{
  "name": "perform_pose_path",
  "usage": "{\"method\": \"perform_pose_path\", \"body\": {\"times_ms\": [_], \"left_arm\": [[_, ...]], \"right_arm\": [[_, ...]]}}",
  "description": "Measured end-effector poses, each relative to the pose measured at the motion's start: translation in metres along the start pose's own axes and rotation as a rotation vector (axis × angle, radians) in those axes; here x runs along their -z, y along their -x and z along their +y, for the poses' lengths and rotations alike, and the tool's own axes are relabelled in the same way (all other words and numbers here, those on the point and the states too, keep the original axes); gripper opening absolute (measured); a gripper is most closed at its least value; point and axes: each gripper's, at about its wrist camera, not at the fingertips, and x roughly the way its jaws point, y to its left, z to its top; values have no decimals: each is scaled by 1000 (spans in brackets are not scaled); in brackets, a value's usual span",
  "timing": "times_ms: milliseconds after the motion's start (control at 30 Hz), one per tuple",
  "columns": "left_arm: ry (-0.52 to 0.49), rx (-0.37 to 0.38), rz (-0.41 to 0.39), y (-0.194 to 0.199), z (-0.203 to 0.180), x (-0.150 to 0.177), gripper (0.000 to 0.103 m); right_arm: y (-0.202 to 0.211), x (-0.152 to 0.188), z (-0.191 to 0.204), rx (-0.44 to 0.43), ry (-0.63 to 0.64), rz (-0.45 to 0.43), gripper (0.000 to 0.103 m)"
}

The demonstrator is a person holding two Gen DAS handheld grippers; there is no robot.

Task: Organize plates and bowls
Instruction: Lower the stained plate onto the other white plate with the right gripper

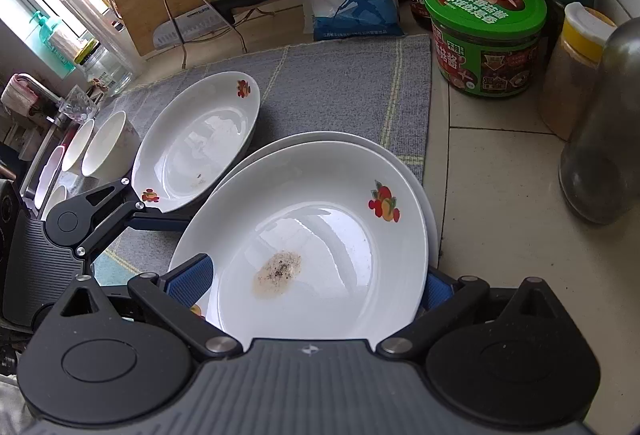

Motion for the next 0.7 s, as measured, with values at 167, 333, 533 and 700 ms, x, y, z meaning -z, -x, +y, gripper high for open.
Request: {"method": "perform_pose_path", "body": {"times_ms": [167,333,533,700], "left_arm": [[7,-5,-14,2,-2,-1,101],[8,-11,-22,3,-3,-1,101],[15,-12,-37,5,-3,1,101],[22,-7,-41,6,-1,2,101]], "right_arm": [[1,2,4,30,12,-4,103],[4,5,8,58,27,-4,103],[5,8,13,87,36,0,103],[5,11,17,112,38,-1,103]]}}
